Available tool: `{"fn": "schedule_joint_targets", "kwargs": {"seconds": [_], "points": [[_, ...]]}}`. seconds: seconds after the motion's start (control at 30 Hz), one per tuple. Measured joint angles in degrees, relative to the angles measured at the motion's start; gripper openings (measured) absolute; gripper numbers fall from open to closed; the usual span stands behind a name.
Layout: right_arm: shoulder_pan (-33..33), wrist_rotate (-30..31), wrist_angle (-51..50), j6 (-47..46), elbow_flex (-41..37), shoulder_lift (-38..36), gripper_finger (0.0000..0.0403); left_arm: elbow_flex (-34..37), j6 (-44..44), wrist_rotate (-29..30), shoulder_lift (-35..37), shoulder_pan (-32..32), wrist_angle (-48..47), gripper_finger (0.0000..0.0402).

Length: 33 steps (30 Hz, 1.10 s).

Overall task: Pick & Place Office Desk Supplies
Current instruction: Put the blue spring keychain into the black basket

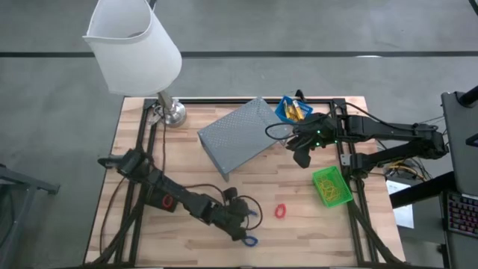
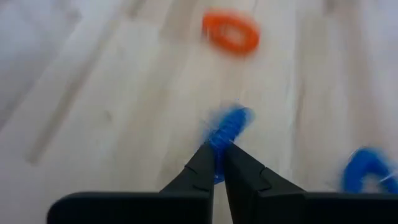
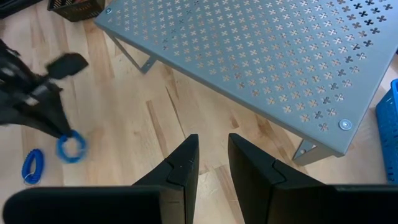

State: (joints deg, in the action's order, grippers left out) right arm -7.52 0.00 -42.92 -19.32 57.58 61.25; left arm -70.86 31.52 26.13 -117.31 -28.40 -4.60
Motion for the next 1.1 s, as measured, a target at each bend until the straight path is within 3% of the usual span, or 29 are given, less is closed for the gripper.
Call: {"fn": "schedule_joint_targets", "kwargs": {"seconds": [0.27,0.47,0.87,1.1], "points": [[0.0,0.0,0.0,0.0,0.0,0.0,0.0084,0.1,0.4,4.4,5.3,-0.2,-3.9,0.0023],[0.0,0.0,0.0,0.0,0.0,0.0,0.0084,0.1,5.8,7.7,8.9,-0.6,-10.5,0.0023],[0.0,0.0,0.0,0.0,0.0,0.0,0.0084,0.0,22.6,12.9,15.2,-4.1,-26.0,0.0023],[0.0,0.0,0.0,0.0,0.0,0.0,0.0084,-0.1,37.2,13.3,19.7,-6.8,-39.4,0.0023]]}}
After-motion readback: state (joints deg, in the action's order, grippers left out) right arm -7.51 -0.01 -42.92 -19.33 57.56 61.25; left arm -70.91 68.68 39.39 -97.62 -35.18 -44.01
